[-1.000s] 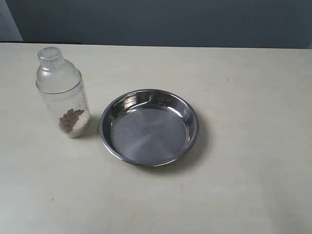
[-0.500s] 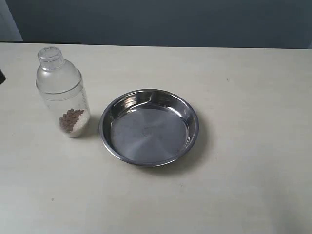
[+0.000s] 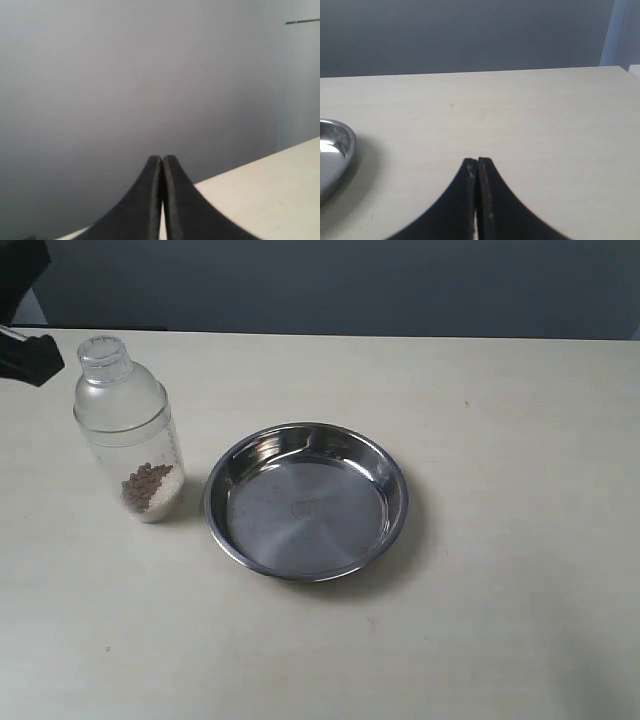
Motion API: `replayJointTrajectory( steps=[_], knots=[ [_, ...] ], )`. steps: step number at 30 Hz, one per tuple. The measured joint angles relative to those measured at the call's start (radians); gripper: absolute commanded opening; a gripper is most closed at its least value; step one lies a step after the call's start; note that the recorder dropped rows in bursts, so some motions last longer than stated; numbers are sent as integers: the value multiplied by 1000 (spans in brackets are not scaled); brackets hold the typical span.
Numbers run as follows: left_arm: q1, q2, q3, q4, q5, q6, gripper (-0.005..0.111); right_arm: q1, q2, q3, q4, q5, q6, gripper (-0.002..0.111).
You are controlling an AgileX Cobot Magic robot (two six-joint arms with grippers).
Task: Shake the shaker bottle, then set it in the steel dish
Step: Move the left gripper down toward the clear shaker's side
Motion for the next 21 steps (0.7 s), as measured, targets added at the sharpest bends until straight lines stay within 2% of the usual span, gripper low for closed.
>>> replayJointTrajectory(
  steps=[4,8,9,14,17,21],
  knots=[
    [0,0,-1,72,-108,2,9,0,0,0,0,0,0,-1],
    [-5,0,-1,63,-126,2,22,0,0,0,0,0,0,-1],
    [-5,0,-1,57,-119,4,39,0,0,0,0,0,0,-1],
    [-5,17,-1,-64,-39,93,105,0,0,0,0,0,0,-1],
    [-5,48,-1,-176,-33,113,106,0,0,0,0,0,0,-1],
    [-5,132,-1,-178,-44,120,106,0,0,0,0,0,0,-1]
  ],
)
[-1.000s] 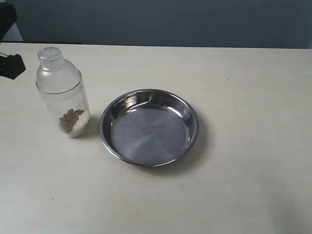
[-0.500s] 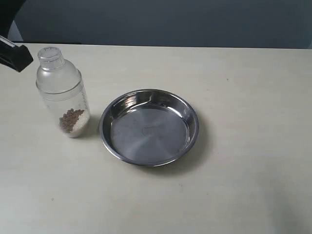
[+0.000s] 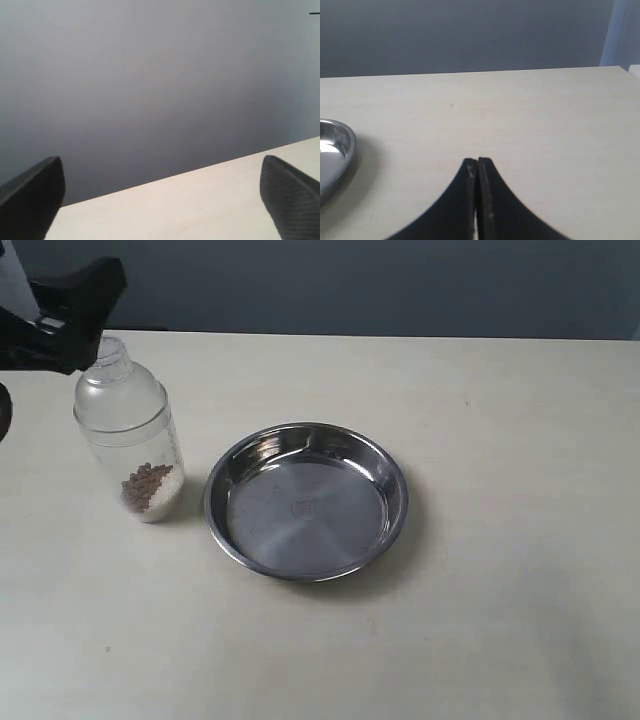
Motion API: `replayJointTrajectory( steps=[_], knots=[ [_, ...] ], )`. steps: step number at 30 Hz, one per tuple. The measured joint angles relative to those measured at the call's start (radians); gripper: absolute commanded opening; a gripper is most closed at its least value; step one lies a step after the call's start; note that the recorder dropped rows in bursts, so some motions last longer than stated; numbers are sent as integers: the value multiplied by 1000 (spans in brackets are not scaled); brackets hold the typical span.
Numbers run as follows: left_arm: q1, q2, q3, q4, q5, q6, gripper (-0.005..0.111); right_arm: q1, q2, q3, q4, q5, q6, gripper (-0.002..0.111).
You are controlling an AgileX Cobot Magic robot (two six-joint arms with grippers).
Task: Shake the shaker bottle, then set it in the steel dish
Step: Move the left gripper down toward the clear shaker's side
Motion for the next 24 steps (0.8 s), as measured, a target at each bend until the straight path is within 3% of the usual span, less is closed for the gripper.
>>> replayJointTrajectory(
  steps=[8,17,24],
  knots=[
    [0,198,2,-45,-127,33,106,0,0,0,0,0,0,-1],
    [0,336,138,-190,-501,140,106,0,0,0,0,0,0,-1],
    [0,464,168,-206,-647,146,106,0,0,0,0,0,0,-1]
  ],
)
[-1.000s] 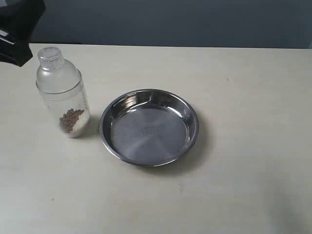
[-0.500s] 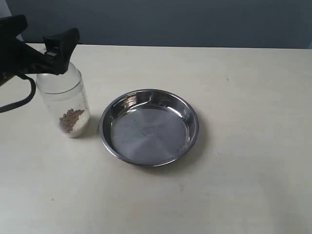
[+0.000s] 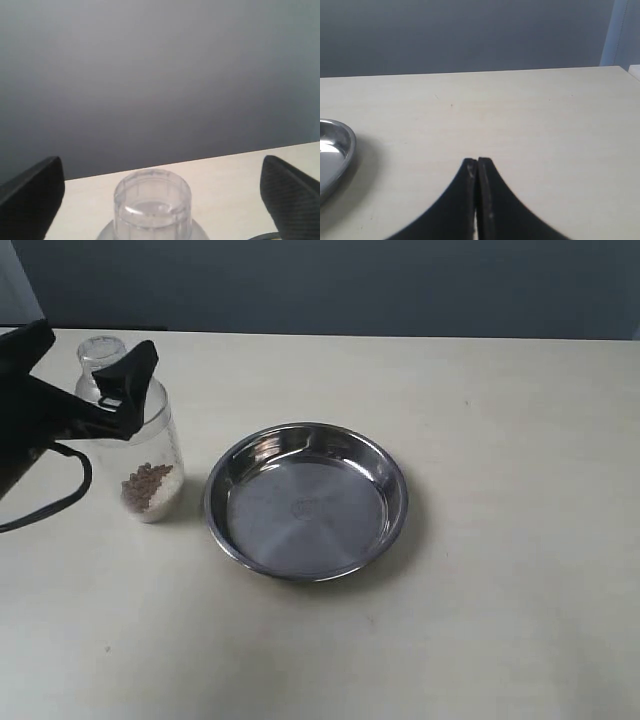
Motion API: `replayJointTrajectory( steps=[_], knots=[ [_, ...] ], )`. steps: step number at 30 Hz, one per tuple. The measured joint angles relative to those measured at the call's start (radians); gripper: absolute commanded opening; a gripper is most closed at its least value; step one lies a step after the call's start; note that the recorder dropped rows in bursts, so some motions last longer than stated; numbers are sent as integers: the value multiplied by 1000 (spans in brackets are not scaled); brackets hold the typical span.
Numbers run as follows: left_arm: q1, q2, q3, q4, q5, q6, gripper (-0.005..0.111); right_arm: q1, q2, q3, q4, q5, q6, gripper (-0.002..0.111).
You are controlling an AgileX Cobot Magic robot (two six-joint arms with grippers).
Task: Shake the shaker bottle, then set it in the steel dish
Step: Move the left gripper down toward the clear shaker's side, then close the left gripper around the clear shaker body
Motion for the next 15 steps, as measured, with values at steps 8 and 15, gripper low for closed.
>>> replayJointTrajectory(
  steps=[8,15],
  knots=[
    [0,137,0,2,-47,2,106,0,0,0,0,0,0,-1],
    [0,230,-15,2,-48,2,106,0,0,0,0,0,0,-1]
  ],
)
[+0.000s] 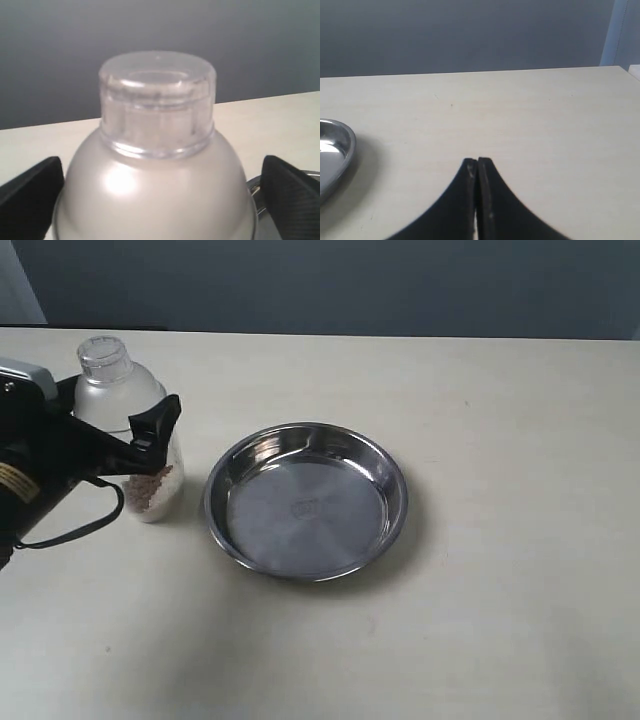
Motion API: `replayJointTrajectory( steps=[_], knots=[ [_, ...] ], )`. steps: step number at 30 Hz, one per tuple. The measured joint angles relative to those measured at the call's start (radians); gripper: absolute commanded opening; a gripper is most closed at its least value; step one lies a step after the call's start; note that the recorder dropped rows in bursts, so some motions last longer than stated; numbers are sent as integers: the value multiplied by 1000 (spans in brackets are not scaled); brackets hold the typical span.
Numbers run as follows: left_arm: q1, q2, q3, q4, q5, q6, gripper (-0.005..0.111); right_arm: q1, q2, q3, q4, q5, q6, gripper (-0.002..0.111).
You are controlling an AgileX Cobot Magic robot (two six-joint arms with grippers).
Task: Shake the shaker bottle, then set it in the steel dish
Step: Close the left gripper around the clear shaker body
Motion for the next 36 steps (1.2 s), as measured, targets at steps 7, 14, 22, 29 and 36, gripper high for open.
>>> replayJointTrajectory(
  steps=[7,14,22,29,36],
  knots=[
    [0,48,-14,0,-3,0,106,0,0,0,0,0,0,-1],
    [0,97,-24,0,-5,-2,106,0,0,0,0,0,0,-1],
    [0,116,-25,-2,-5,-18,104,0,0,0,0,0,0,-1],
    [0,169,-45,16,-6,-36,104,0,0,0,0,0,0,-1],
    [0,184,-66,32,-4,-39,104,0,0,0,0,0,0,-1]
  ],
)
